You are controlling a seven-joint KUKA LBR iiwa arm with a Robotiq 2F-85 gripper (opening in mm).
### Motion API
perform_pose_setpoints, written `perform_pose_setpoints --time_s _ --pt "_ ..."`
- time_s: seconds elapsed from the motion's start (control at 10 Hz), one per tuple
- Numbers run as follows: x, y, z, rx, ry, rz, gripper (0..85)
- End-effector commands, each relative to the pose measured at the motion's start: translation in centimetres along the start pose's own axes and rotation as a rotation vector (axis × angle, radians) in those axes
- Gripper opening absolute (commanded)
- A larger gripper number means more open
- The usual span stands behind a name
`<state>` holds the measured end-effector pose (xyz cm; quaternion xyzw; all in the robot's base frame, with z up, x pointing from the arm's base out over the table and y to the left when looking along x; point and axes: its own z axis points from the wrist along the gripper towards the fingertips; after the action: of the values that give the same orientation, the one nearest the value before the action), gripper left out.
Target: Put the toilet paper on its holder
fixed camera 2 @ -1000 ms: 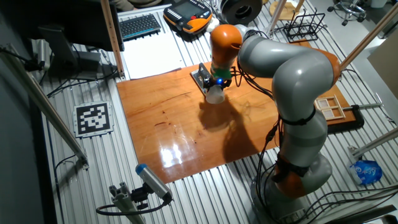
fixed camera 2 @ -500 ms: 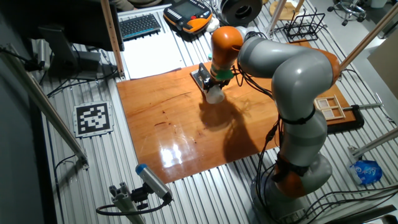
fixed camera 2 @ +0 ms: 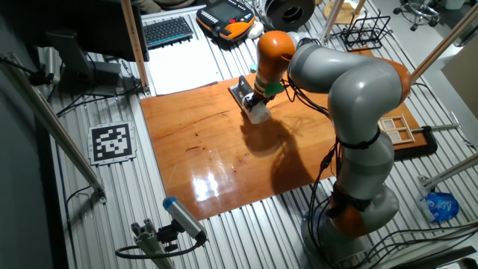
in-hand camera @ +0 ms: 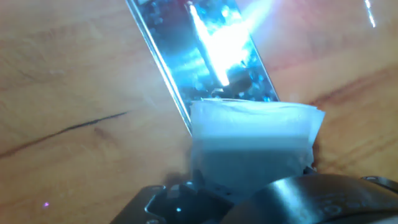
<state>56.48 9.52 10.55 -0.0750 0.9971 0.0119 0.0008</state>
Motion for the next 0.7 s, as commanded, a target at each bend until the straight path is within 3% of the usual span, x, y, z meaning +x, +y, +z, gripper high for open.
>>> perform_pose_setpoints --time_s 0.0,0.2,0.6 --pt "-0.11 -0.14 -0.07 -0.004 0.002 -0.082 51.0" --pt "-0.52 -0.67 -0.29 -0.005 -0.002 -0.091 51.0" --pt "-0.10 -0.85 -0.28 0.006 -0.017 -0.098 51.0"
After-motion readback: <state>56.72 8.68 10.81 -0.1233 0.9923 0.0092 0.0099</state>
